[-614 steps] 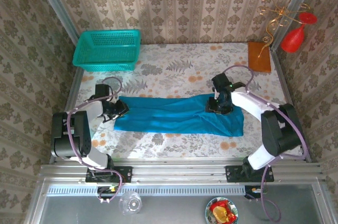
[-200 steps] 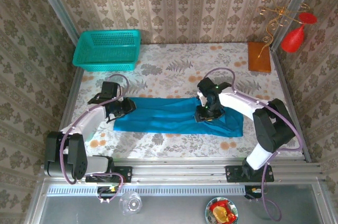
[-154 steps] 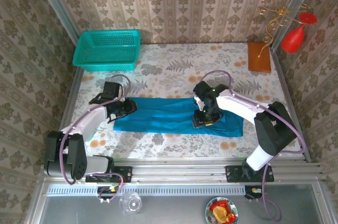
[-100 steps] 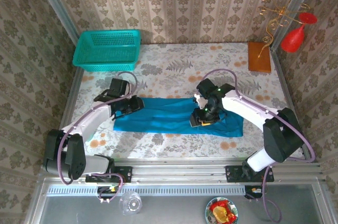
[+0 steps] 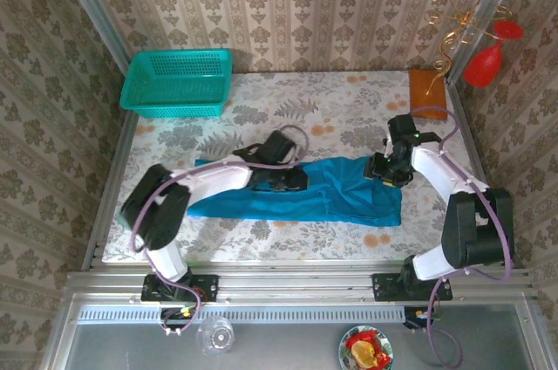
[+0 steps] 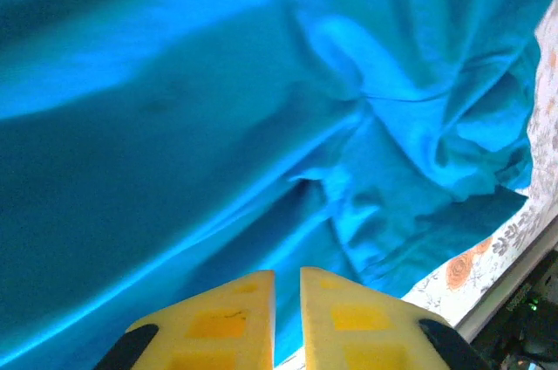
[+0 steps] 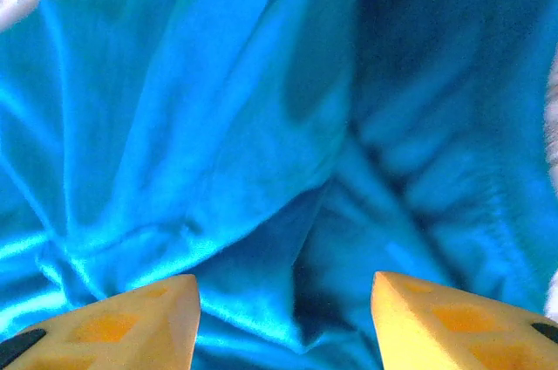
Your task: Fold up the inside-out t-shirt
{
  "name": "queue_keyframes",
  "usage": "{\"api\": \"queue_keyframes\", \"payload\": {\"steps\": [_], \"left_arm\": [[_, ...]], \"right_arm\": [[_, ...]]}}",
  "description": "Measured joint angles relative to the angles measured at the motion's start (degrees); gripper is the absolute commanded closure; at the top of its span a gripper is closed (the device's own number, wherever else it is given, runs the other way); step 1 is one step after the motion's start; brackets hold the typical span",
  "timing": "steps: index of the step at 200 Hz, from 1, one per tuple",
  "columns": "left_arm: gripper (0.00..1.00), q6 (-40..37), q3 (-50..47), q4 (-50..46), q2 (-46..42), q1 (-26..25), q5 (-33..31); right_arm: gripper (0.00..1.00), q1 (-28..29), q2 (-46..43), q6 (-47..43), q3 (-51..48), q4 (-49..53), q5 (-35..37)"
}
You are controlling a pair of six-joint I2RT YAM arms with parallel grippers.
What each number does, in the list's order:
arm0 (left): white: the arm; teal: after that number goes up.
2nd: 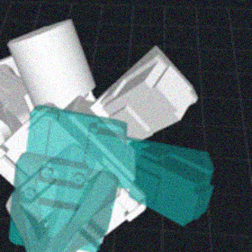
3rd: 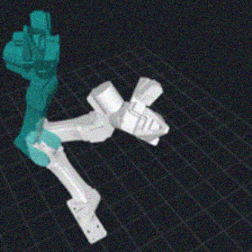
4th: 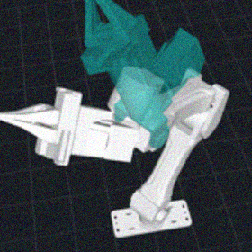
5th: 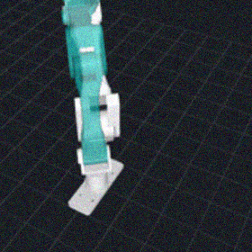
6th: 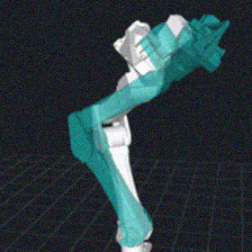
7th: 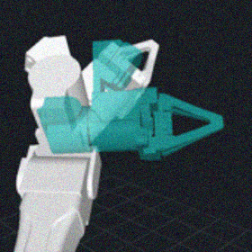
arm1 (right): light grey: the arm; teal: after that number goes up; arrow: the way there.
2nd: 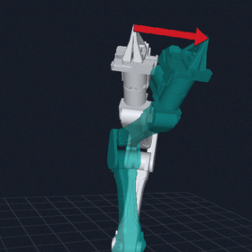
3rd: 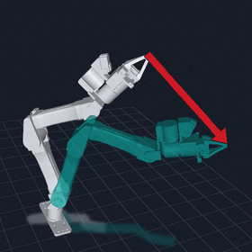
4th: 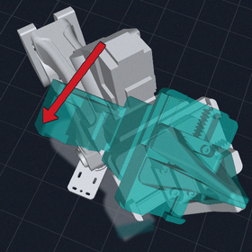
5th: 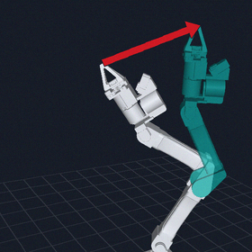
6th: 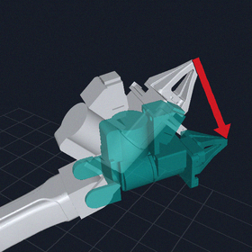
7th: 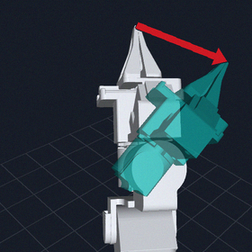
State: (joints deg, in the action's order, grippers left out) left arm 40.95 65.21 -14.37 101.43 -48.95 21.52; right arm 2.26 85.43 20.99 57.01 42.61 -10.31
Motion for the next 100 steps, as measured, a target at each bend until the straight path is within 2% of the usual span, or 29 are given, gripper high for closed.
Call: {"api": "queue_keyframes", "payload": {"steps": [22,44,59,85,100], "left_arm": [[0.85,-0.46,7.54,-0.74,7.28,-4.11,0.74],[0.94,-1.53,12.83,-2.16,11.85,-6.73,1.79],[0.99,-2.32,15.02,-3.26,14.14,-7.74,2.69],[1.00,-2.82,15.50,-5.33,16.48,-8.13,3.41],[1.00,-3.13,15.45,-6.84,17.14,-8.07,3.34]], "right_arm": [[0.45,-1.92,4.55,-0.76,2.71,-2.29,-0.81],[0.49,-2.12,9.11,-1.73,5.35,-4.26,-2.21],[0.60,-2.14,10.91,-2.19,6.25,-5.25,-3.19],[0.91,-2.51,12.17,-2.73,7.65,-5.40,-4.02],[0.98,-3.23,12.46,-2.62,8.79,-5.42,-3.96]]}}
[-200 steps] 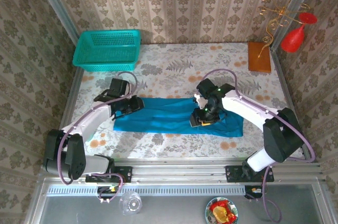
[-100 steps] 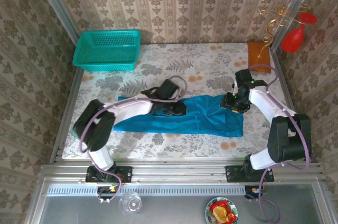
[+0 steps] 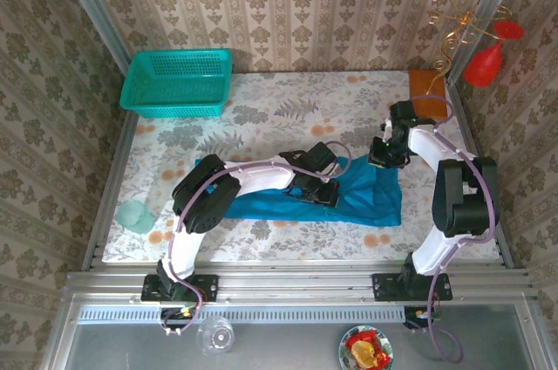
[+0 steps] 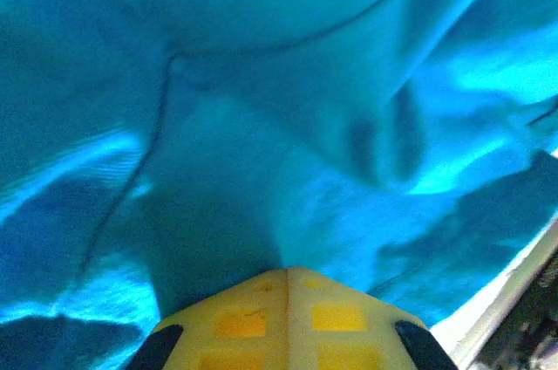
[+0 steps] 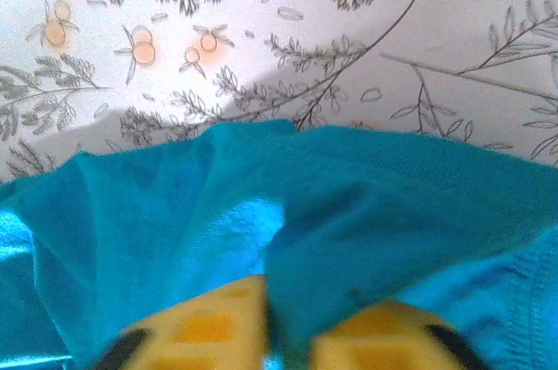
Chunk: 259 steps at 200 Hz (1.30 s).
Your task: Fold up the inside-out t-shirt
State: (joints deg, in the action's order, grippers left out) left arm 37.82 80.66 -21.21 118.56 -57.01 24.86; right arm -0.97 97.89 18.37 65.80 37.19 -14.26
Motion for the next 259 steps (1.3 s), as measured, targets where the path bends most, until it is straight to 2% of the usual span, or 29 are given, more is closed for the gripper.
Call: {"api": "queue_keyframes", "payload": {"steps": [28,55,67,81,104,133,186,241,259], "left_arm": [[1.00,-0.37,-0.02,-1.66,0.11,0.04,-0.02],[1.00,-0.55,-0.04,-2.21,0.11,0.04,0.00],[1.00,-0.55,-0.07,-2.19,0.11,0.04,0.00],[1.00,-0.57,-0.04,-2.23,0.11,0.04,0.00],[0.96,-0.55,-0.07,-2.23,0.11,0.04,0.00],[0.95,-0.55,-0.66,-1.33,-0.15,0.11,-0.07],[0.95,-0.57,-3.06,0.17,-4.61,1.75,-1.57],[0.95,-3.98,-4.02,-2.01,-7.58,10.21,-5.70],[0.95,-4.85,-4.90,-2.99,-7.91,13.20,-6.75]], "right_arm": [[1.00,-2.80,2.03,0.81,3.61,-0.50,0.61],[0.93,-4.61,6.71,1.07,8.39,-0.57,0.94],[0.85,-4.90,9.11,1.16,10.32,-0.48,1.75],[0.61,-5.05,11.30,1.33,11.76,-0.13,2.99],[0.54,-5.27,12.87,1.22,13.16,0.72,5.09],[0.53,-5.38,9.73,1.44,10.56,0.74,5.75],[0.55,-5.16,-4.76,2.47,-3.61,0.66,2.75],[0.58,-5.07,-4.81,2.64,-11.06,0.26,-0.81],[0.68,-4.96,-3.56,2.51,-11.13,-0.44,-1.33]]}}
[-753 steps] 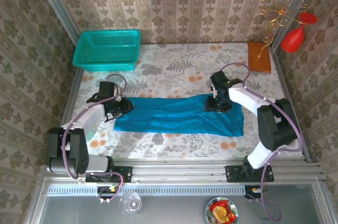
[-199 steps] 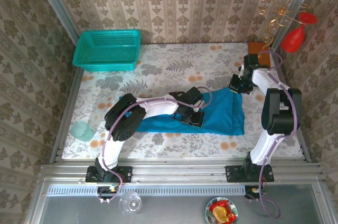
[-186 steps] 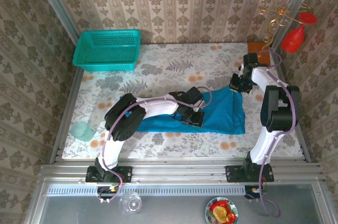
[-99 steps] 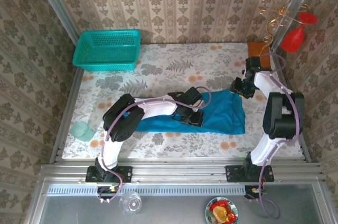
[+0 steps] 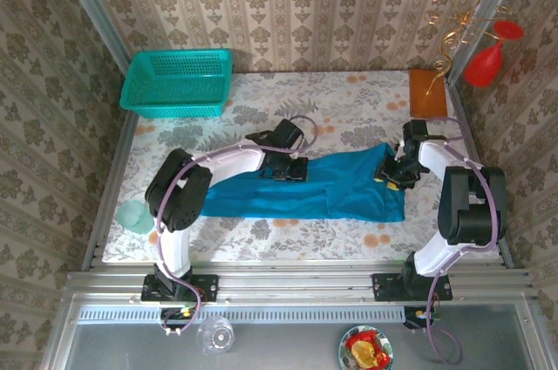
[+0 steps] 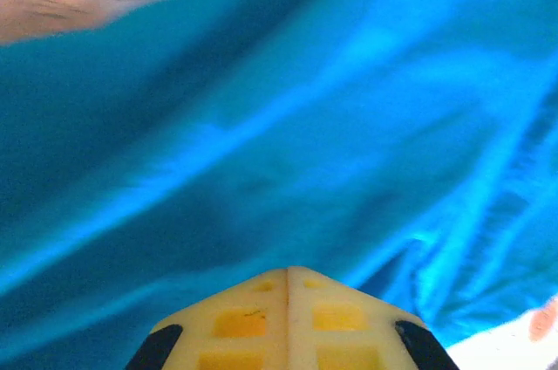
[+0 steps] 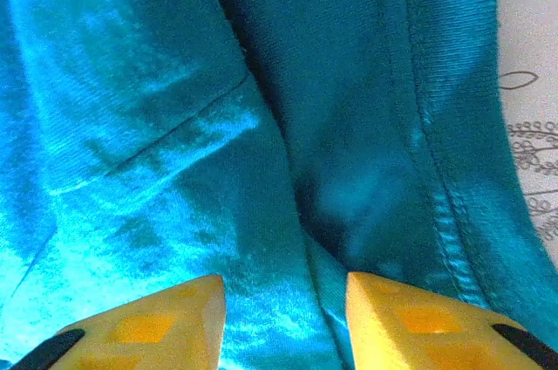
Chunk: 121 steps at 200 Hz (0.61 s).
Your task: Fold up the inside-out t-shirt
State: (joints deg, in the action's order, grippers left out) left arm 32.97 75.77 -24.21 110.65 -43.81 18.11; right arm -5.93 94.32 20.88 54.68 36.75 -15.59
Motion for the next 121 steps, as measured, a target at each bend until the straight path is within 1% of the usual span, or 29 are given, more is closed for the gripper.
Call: {"api": "queue_keyframes", "payload": {"steps": [5,8,9,15,16,21,22,25,29,51,88,121], "left_arm": [[0.95,-0.15,-0.22,-0.26,-0.02,0.76,-0.20],[0.95,-0.28,-0.33,-0.31,-0.02,1.05,-0.26],[0.95,-0.28,-0.35,-0.35,-0.02,1.16,-0.33],[0.95,-0.50,-0.55,-0.52,-0.02,1.90,-0.59],[0.95,-0.50,-0.59,-0.55,-0.02,2.01,-0.61],[0.95,-0.70,-0.76,-0.59,-0.02,2.60,-0.81],[0.95,-0.70,-0.81,-0.59,-0.02,2.67,-0.83],[0.95,-0.74,-0.87,-0.72,-0.02,2.91,-0.87],[0.95,-0.90,-0.94,-0.76,-0.02,3.32,-1.07],[0.95,-1.33,-1.77,-1.05,-0.02,5.14,-1.92],[0.95,-1.33,-5.38,-0.98,-0.02,7.78,-2.64],[0.95,-1.40,-5.49,-0.87,-0.07,8.41,-2.56]], "right_arm": [[0.73,0.00,0.39,-0.17,-0.02,-0.39,-0.13],[0.74,0.00,0.55,0.26,-0.04,-0.57,-0.15],[0.76,0.00,0.59,0.22,-0.04,-0.63,-0.22],[0.82,0.04,0.83,0.17,-0.11,-0.94,-0.33],[0.84,0.07,0.90,0.26,-0.13,-0.96,-0.35],[0.91,0.11,0.90,0.44,-0.22,-1.14,-0.31],[0.91,0.11,0.90,0.46,-0.26,-1.16,-0.33],[0.96,0.13,0.90,-0.09,-0.33,-1.29,-0.31],[1.00,0.20,0.90,0.46,-0.44,-1.42,-0.24],[1.00,0.26,0.28,0.59,-1.18,-1.44,1.40],[1.00,0.59,-3.65,2.29,-3.39,-1.01,6.60],[1.00,0.63,-2.71,3.69,-3.58,-0.83,9.51]]}}
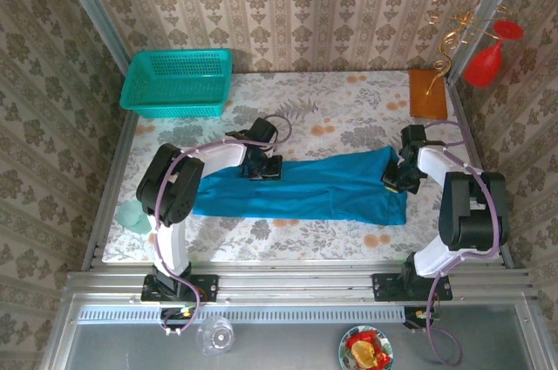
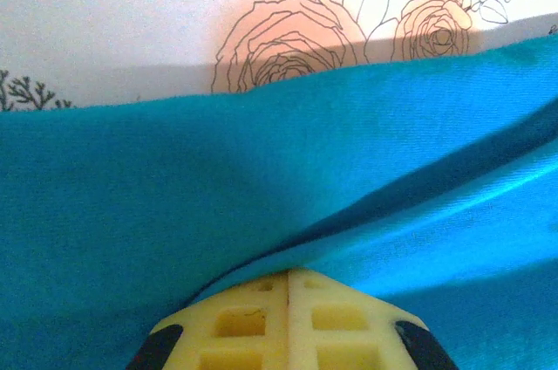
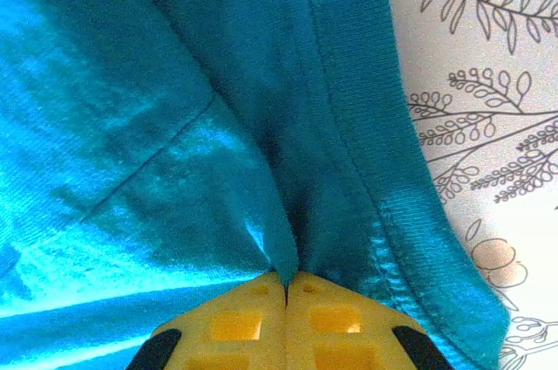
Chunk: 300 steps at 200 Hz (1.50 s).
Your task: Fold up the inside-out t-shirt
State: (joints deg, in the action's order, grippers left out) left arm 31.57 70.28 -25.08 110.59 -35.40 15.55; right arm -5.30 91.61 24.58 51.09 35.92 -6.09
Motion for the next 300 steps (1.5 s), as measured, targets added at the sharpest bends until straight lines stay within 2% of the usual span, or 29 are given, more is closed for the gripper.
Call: {"api": "queue_keyframes", "payload": {"steps": [5,21,38,75,103,128,148,175,223,255,300], "left_arm": [[0.95,-0.13,-0.04,0.02,-0.07,0.07,0.02],[0.95,-0.37,-0.39,0.00,-0.46,0.26,-0.22],[0.93,-0.63,-1.27,-0.63,-1.66,0.70,-1.29],[0.91,-2.16,-2.38,-3.98,-7.28,3.63,-4.07],[0.92,-4.35,-3.93,-5.51,-12.79,7.91,-4.98],[0.94,-5.99,-7.41,-6.27,-15.39,13.53,-5.07],[0.95,-7.10,-10.93,-6.27,-15.63,18.16,-4.57],[0.94,-7.96,-14.84,-6.21,-15.63,22.18,-2.80],[0.94,-8.48,-18.14,-4.02,-15.63,24.68,-0.17],[0.94,-8.46,-20.76,-1.16,-17.31,25.00,1.38],[0.93,-6.25,-26.21,4.24,-20.70,23.63,3.91]], "right_arm": [[1.00,0.02,0.20,0.13,0.00,0.00,0.15],[0.89,0.28,0.26,0.76,0.00,0.02,0.90],[0.74,0.87,-0.52,1.33,0.00,0.57,2.27],[0.60,3.28,-7.67,1.49,0.17,4.68,5.25],[0.55,10.51,-11.43,3.52,0.72,6.12,5.38],[0.50,18.16,-10.84,6.78,0.72,5.81,3.48],[0.46,21.99,-8.44,8.98,0.72,3.93,1.75],[0.42,22.82,-3.50,10.86,0.70,0.11,-0.37],[0.42,21.33,4.63,11.43,3.85,-1.99,-1.09],[0.42,18.58,11.87,10.16,12.31,-3.21,-2.54],[0.43,16.61,25.70,6.62,31.19,-3.85,-5.11]]}}
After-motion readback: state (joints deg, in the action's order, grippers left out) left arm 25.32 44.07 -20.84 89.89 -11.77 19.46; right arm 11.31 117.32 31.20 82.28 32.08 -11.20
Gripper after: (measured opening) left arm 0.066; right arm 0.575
